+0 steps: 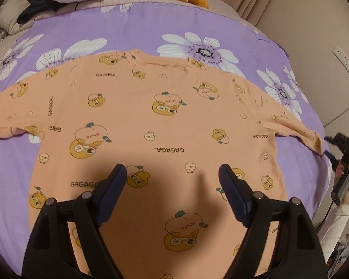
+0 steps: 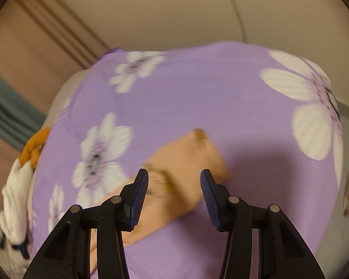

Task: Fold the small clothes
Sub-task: 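Grasp the orange onesie's sleeve cuff with the right gripper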

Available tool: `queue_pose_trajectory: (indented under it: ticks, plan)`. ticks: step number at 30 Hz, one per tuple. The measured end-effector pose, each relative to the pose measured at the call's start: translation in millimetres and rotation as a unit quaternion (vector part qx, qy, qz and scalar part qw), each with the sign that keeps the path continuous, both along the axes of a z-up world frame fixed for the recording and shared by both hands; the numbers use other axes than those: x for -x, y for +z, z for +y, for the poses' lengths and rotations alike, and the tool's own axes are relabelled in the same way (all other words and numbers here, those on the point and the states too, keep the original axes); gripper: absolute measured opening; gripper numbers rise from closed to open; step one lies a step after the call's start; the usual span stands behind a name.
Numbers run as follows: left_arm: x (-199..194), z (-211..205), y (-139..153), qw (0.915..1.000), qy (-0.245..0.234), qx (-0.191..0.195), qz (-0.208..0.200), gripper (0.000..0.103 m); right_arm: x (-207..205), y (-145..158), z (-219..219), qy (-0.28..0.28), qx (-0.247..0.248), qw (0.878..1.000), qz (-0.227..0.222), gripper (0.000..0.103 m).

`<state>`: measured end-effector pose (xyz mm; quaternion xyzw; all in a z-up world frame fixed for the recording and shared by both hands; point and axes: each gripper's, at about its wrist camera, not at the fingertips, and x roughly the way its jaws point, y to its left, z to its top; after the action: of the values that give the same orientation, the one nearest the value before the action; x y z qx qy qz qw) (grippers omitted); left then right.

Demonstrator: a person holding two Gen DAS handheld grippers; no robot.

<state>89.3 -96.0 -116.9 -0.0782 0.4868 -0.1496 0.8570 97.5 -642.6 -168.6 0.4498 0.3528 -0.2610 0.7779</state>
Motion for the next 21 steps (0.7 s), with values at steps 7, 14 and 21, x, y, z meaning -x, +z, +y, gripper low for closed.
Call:
queue_pose_trajectory:
  ticks: [7, 14, 21]
  plan:
    - [0, -4, -7, 0.9999, 0.000, 0.003, 0.016, 0.081, 5, -20, -2, -0.009, -0.013, 1.000, 0.014, 0.048]
    - [-2, -3, -9, 0.9998, 0.003, 0.007, 0.020, 0.081, 14, -21, -14, -0.018, 0.000, 1.000, -0.011, 0.009]
    - [-3, -1, -7, 0.9997, 0.006, 0.010, 0.020, 0.081, 38, -4, -21, -0.047, 0.019, 0.998, -0.041, 0.008]
